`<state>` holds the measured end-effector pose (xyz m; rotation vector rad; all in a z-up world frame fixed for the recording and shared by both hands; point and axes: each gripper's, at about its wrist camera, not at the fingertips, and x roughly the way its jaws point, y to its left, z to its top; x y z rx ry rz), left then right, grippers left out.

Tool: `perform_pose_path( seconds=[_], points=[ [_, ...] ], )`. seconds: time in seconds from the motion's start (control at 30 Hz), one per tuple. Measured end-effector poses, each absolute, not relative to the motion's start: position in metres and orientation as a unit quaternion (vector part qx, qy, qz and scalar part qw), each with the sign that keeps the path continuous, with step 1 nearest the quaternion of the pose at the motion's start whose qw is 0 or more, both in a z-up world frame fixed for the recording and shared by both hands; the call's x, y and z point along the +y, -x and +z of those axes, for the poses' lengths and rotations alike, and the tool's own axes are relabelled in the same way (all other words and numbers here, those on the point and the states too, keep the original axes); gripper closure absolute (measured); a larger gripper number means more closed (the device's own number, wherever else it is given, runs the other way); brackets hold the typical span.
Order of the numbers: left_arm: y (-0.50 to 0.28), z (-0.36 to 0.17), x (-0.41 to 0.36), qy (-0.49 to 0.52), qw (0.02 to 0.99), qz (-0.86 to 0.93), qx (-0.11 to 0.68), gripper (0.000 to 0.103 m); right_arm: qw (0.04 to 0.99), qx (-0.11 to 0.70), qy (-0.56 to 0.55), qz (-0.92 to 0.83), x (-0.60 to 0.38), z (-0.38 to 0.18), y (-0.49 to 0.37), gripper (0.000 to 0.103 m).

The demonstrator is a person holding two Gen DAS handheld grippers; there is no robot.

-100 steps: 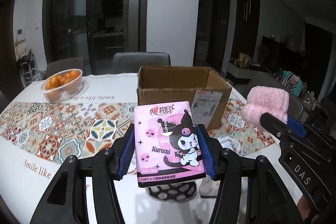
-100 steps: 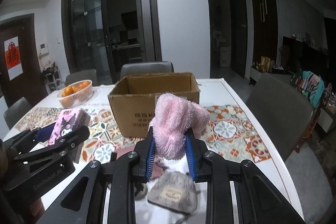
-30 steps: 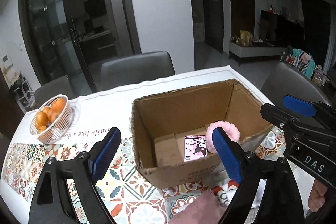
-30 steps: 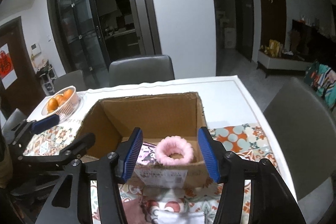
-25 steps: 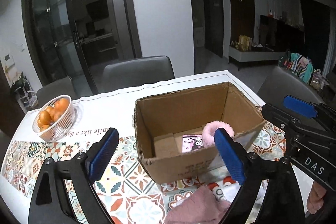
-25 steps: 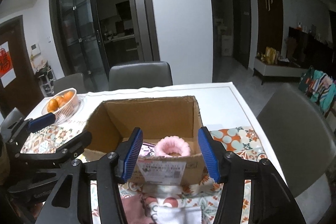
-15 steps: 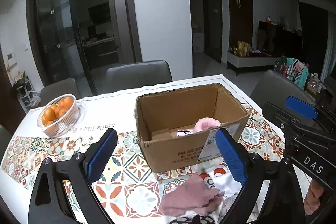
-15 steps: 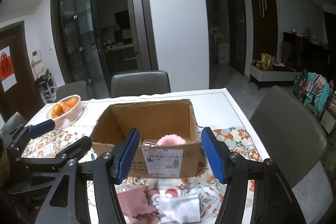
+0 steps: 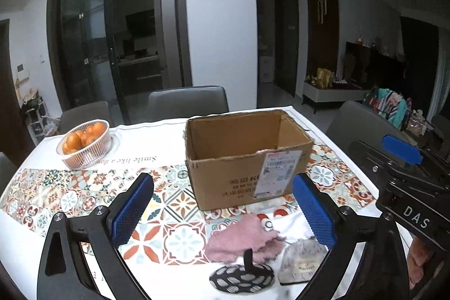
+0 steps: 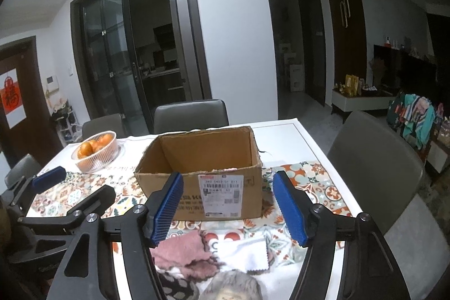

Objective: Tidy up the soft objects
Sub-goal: 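Grasp the dotted oven mitt with the left tool while the right tool grasps the grey pouch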

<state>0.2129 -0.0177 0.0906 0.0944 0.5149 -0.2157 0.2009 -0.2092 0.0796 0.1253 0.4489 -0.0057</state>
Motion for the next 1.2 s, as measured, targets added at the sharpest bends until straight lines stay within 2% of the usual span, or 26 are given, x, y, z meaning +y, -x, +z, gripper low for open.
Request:
perform_pose_path(
  seconds=[0.1, 0.43, 1.2],
  points=[
    [-0.202, 0.085, -0.017, -0.052, 0.96, -0.109, 0.251, 0.001, 0.974, 0.218, -0.053, -0.008, -0.207, 0.076, -0.19, 0.031],
    [-0.168, 0.061, -0.012, -0.055, 0.961, -0.107, 0.248, 0.001, 0.969, 0.242, -0.043, -0.006, -0.203, 0.052, -0.162, 0.031],
    [-0.158, -0.012, -0.019, -0.052, 0.934, -0.128, 0.328, 0.0, 0.946, 0.321, -0.047, 0.0, -0.207, 0.0, -0.146, 0.031]
  ],
)
